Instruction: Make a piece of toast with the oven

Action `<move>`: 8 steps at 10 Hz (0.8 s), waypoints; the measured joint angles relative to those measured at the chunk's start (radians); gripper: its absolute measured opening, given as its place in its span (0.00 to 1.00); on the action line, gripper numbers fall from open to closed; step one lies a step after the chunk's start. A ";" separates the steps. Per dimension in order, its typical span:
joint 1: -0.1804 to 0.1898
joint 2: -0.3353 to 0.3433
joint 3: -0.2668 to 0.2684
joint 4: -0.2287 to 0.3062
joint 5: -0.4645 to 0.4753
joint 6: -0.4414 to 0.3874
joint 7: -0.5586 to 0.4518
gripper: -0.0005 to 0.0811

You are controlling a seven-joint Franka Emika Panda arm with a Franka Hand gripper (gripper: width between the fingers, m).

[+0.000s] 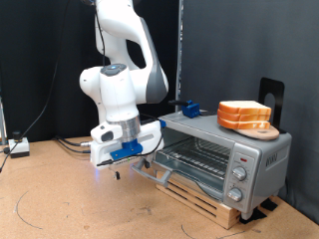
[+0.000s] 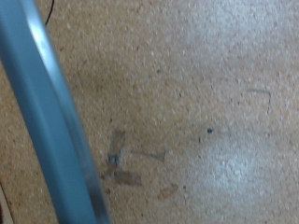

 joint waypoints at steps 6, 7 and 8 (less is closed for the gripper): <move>0.005 0.093 0.049 0.084 0.029 0.057 0.031 1.00; 0.003 0.111 0.048 0.090 0.008 0.068 0.047 1.00; 0.002 0.135 0.041 0.095 -0.030 0.080 0.078 1.00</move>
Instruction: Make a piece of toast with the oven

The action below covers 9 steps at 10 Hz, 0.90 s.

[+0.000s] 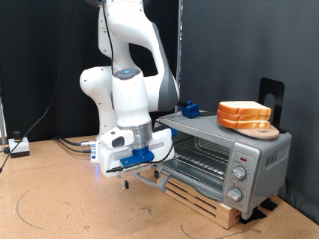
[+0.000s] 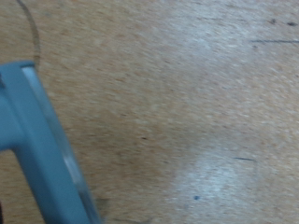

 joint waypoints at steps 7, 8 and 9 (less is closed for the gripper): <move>-0.029 0.227 -0.009 0.021 0.006 0.095 0.027 1.00; -0.034 0.255 -0.001 0.025 0.020 0.116 0.027 1.00; -0.038 0.276 0.005 0.029 0.029 0.126 0.027 1.00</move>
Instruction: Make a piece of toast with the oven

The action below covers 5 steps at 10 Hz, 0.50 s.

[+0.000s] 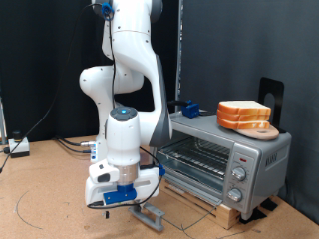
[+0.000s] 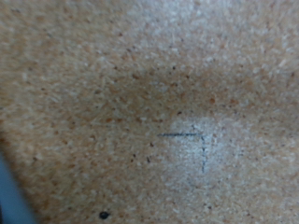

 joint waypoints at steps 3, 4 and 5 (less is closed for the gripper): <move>-0.079 0.010 0.070 -0.028 0.065 0.143 -0.130 1.00; -0.131 -0.003 0.108 -0.042 0.102 0.176 -0.193 1.00; -0.184 -0.027 0.143 -0.053 0.139 0.185 -0.257 1.00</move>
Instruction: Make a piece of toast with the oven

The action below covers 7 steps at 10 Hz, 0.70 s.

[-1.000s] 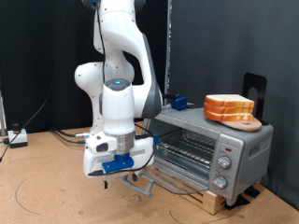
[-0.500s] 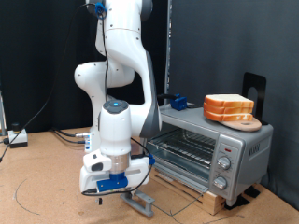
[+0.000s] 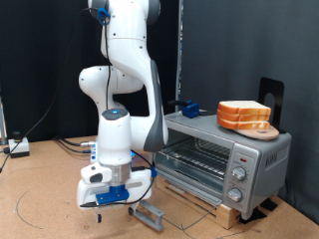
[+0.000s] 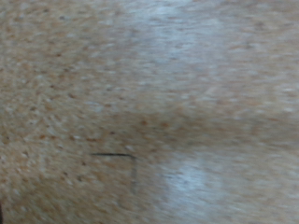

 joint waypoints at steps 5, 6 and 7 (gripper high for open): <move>-0.043 -0.134 -0.051 -0.046 -0.078 -0.099 -0.040 1.00; -0.061 -0.138 -0.017 -0.041 0.019 -0.135 -0.108 1.00; -0.081 -0.163 0.015 -0.027 0.136 -0.234 -0.207 1.00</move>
